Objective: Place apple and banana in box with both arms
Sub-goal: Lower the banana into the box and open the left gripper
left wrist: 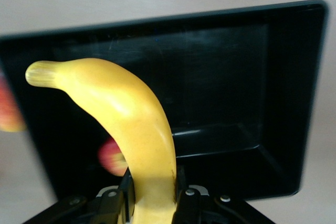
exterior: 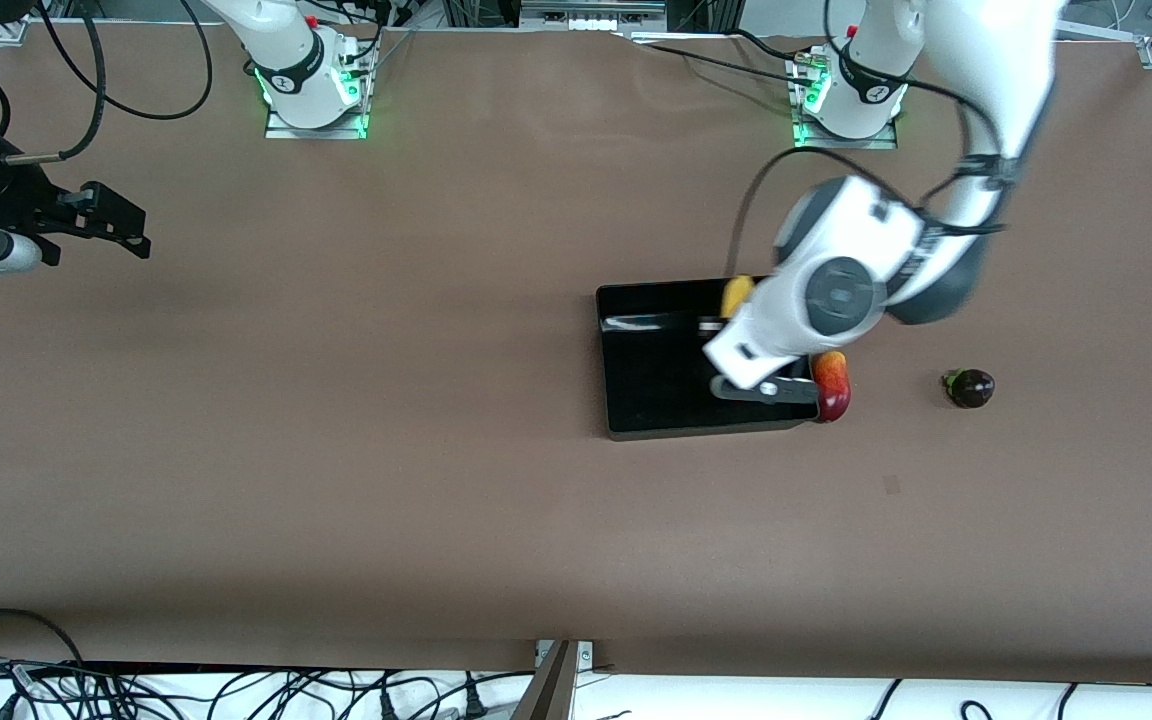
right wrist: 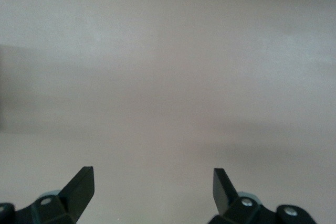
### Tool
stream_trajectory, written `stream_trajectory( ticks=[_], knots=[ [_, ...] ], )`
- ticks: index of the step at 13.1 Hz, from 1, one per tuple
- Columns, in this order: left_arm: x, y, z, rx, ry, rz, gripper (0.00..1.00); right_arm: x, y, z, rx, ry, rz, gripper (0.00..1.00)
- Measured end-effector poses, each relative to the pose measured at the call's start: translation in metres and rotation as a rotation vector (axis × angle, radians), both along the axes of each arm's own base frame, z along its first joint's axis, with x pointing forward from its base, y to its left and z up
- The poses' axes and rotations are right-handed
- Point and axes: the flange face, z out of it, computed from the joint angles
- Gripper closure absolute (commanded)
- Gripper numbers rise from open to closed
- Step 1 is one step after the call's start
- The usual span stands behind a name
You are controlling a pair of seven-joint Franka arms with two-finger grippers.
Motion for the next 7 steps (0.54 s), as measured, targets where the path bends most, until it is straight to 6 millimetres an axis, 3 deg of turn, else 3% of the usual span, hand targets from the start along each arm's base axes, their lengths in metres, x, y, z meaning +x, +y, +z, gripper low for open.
stream_trajectory(
  ticks=[2, 7],
  knots=[
    [-0.006, -0.026, -0.024, -0.01, -0.01, 0.031, 1.0, 0.0, 0.0, 0.0, 0.0, 0.0, 0.0, 0.0],
    [-0.011, -0.051, -0.094, -0.049, -0.006, 0.029, 1.0, 0.0, 0.0, 0.0, 0.0, -0.001, 0.0, 0.0]
  ],
)
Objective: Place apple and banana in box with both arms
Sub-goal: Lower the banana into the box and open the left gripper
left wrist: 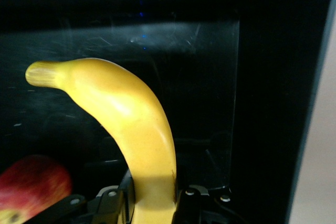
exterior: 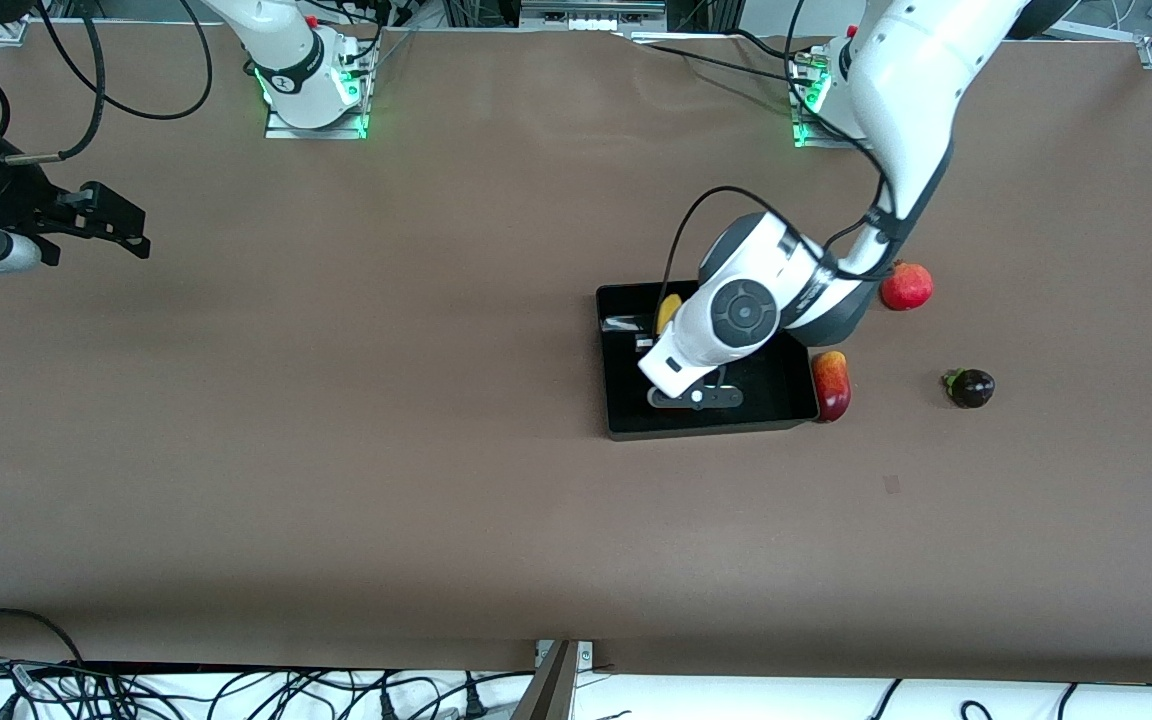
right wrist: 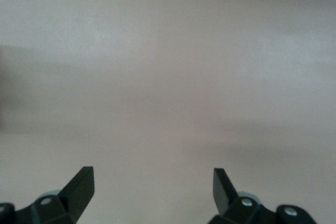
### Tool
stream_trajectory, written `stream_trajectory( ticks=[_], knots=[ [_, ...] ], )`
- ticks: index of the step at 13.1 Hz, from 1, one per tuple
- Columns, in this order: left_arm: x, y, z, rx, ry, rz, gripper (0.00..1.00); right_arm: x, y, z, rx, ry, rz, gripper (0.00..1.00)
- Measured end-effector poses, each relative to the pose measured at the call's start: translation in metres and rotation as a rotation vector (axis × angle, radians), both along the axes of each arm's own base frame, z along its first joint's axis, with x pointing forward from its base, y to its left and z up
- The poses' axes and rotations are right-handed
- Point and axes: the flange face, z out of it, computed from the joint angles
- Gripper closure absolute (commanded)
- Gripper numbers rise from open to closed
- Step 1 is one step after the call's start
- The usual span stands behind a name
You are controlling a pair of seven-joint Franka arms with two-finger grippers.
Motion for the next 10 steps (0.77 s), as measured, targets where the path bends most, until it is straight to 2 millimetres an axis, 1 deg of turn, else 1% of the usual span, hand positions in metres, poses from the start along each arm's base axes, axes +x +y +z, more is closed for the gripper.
stream_trajectory(
  ticks=[2, 3, 4, 5, 6, 7, 8, 9, 10],
  knots=[
    [-0.004, -0.008, -0.015, -0.008, -0.004, -0.007, 1.0, 0.0, 0.0, 0.0, 0.0, 0.0, 0.0, 0.0],
    [-0.005, -0.01, -0.019, -0.011, -0.005, -0.008, 0.89, 0.0, 0.0, 0.0, 0.0, 0.0, 0.0, 0.0],
    [-0.005, -0.011, -0.021, -0.012, -0.005, -0.008, 0.72, 0.0, 0.0, 0.0, 0.0, 0.0, 0.0, 0.0],
    [-0.004, -0.01, -0.021, -0.011, -0.006, -0.006, 0.25, 0.0, 0.0, 0.0, 0.0, 0.0, 0.0, 0.0],
    [-0.003, -0.008, -0.021, -0.009, -0.007, -0.004, 0.0, 0.0, 0.0, 0.0, 0.0, 0.0, 0.0, 0.0],
    [0.0, -0.004, -0.019, -0.003, -0.006, 0.0, 0.0, 0.0, 0.0, 0.0, 0.0, 0.0, 0.0, 0.0],
    [0.005, 0.002, -0.011, 0.014, -0.004, 0.0, 0.0, 0.0, 0.0, 0.0, 0.0, 0.0, 0.0, 0.0],
    [0.012, 0.01, 0.004, 0.039, -0.01, -0.004, 0.0, 0.0, 0.0, 0.0, 0.0, 0.0, 0.0, 0.0],
    [0.02, 0.02, 0.028, 0.068, -0.023, -0.009, 0.0, 0.0, 0.0, 0.0, 0.0, 0.0, 0.0, 0.0]
  ],
)
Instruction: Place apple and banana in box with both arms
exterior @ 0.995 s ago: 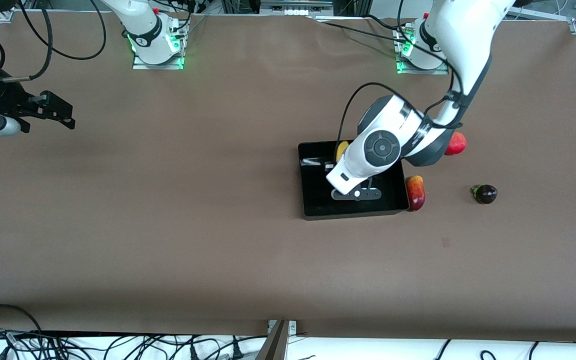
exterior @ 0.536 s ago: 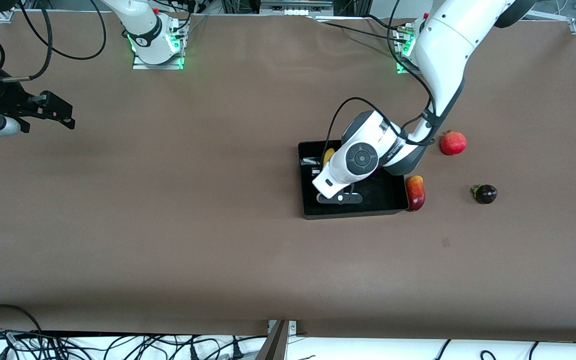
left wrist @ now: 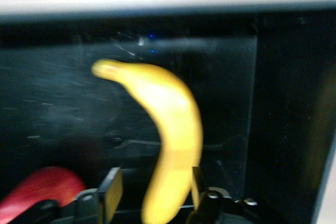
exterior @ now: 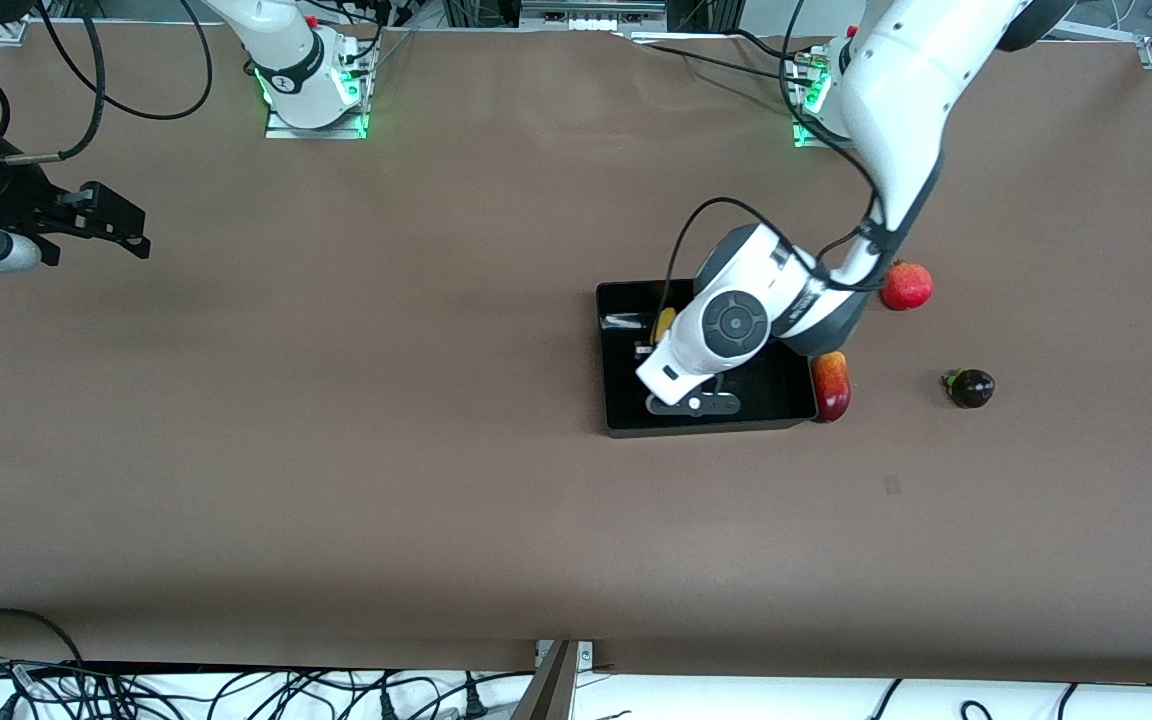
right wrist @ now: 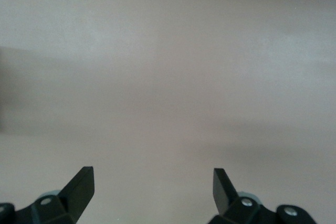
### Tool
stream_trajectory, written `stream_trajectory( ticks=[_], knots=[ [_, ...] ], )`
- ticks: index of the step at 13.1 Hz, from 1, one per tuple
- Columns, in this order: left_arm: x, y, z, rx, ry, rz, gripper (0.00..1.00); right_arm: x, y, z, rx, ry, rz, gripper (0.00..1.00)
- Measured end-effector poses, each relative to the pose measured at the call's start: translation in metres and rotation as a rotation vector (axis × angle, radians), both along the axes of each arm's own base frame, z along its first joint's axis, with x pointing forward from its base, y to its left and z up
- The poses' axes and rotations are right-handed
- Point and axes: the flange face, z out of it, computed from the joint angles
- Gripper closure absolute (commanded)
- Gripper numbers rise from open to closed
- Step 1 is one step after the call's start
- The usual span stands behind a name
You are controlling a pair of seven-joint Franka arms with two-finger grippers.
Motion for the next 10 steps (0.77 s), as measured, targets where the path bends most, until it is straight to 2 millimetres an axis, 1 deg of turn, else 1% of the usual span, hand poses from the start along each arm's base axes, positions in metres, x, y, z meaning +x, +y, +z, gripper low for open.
stream_trajectory(
  ticks=[3, 5, 6, 8, 10],
  knots=[
    [0.019, 0.036, 0.088, 0.068, 0.0, -0.019, 0.0, 0.0, 0.0, 0.0, 0.0, 0.0, 0.0, 0.0],
    [0.025, 0.071, 0.15, 0.084, 0.014, -0.066, 0.0, 0.0, 0.0, 0.0, 0.0, 0.0, 0.0, 0.0],
    [0.028, 0.093, 0.178, 0.084, 0.014, -0.088, 0.0, 0.0, 0.0, 0.0, 0.0, -0.001, 0.0, 0.0],
    [0.029, 0.137, 0.223, 0.083, 0.005, -0.1, 0.0, 0.0, 0.0, 0.0, 0.0, -0.001, 0.0, 0.0],
    [0.028, 0.169, 0.258, 0.091, -0.04, -0.073, 0.0, 0.0, 0.0, 0.0, 0.0, -0.001, 0.0, 0.0]
  ],
)
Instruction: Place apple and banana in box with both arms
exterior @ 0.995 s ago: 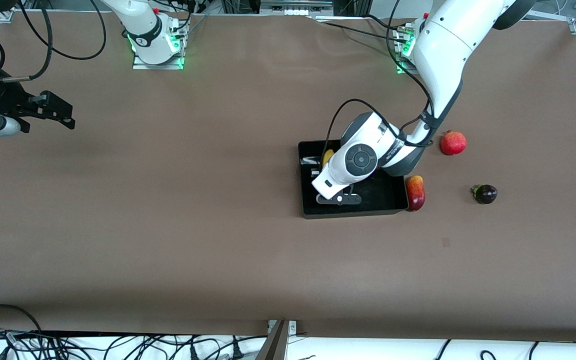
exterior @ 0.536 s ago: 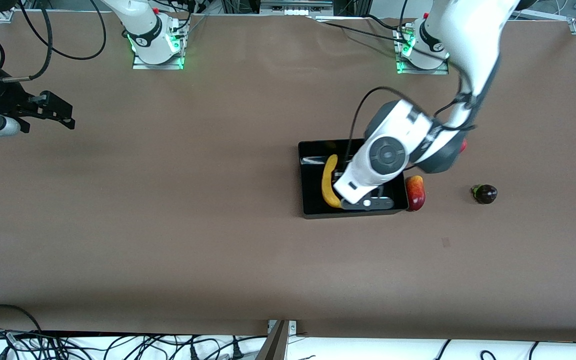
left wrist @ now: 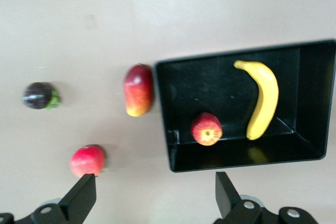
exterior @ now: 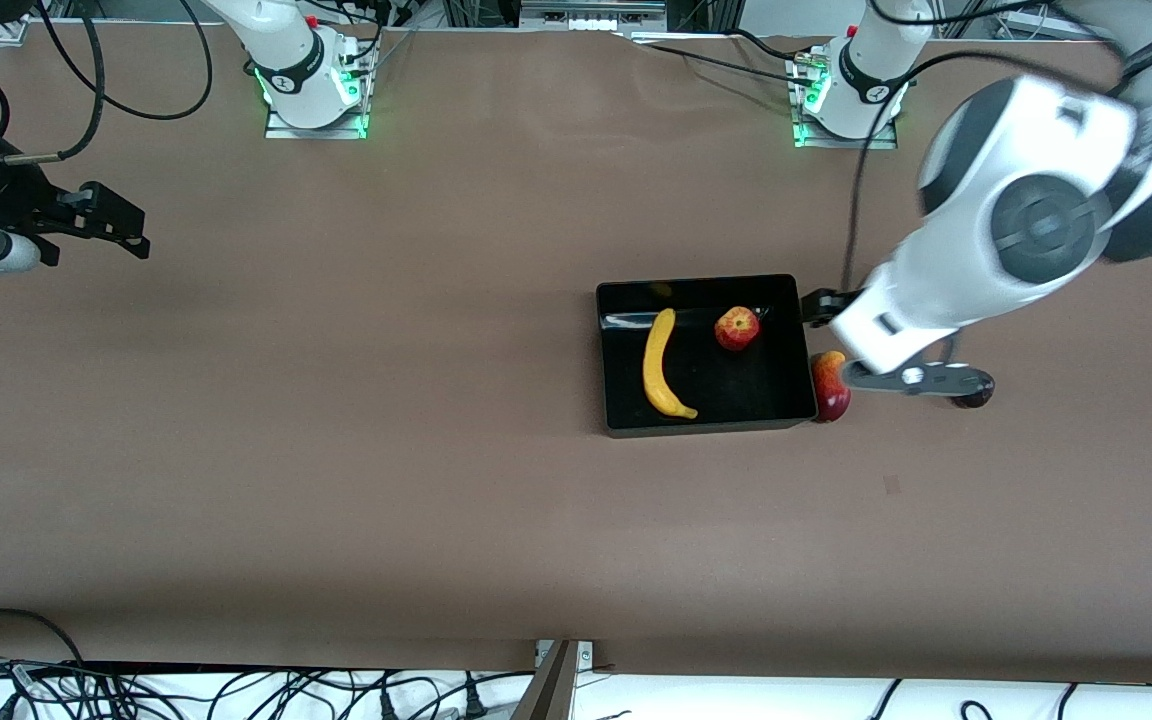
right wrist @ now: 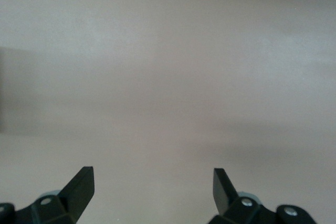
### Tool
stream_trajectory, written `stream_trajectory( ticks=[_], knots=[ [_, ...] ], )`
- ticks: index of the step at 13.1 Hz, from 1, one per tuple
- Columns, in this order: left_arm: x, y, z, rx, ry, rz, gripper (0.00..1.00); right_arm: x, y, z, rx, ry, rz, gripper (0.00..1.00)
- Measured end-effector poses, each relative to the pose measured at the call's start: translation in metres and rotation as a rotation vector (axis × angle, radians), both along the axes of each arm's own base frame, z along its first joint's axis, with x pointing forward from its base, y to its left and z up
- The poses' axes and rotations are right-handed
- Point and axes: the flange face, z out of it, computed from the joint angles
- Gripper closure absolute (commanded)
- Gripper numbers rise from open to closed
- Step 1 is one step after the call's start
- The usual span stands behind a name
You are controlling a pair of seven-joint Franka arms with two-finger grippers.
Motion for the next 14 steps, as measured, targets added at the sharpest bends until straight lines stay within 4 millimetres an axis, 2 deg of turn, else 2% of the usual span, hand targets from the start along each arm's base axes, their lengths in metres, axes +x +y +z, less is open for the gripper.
stream_trajectory(
  ticks=[3, 7, 10, 14],
  knots=[
    [-0.015, 0.052, 0.04, -0.014, -0.053, -0.029, 0.0, 0.0, 0.0, 0.0, 0.0, 0.0, 0.0, 0.0],
    [-0.058, 0.121, 0.062, -0.024, -0.185, 0.011, 0.0, 0.0, 0.0, 0.0, 0.0, -0.001, 0.0, 0.0],
    [-0.085, 0.136, 0.066, -0.014, -0.19, 0.03, 0.0, 0.0, 0.0, 0.0, 0.0, -0.001, 0.0, 0.0],
    [-0.09, 0.136, 0.063, -0.008, -0.107, 0.029, 0.0, 0.0, 0.0, 0.0, 0.0, -0.001, 0.0, 0.0]
  ],
)
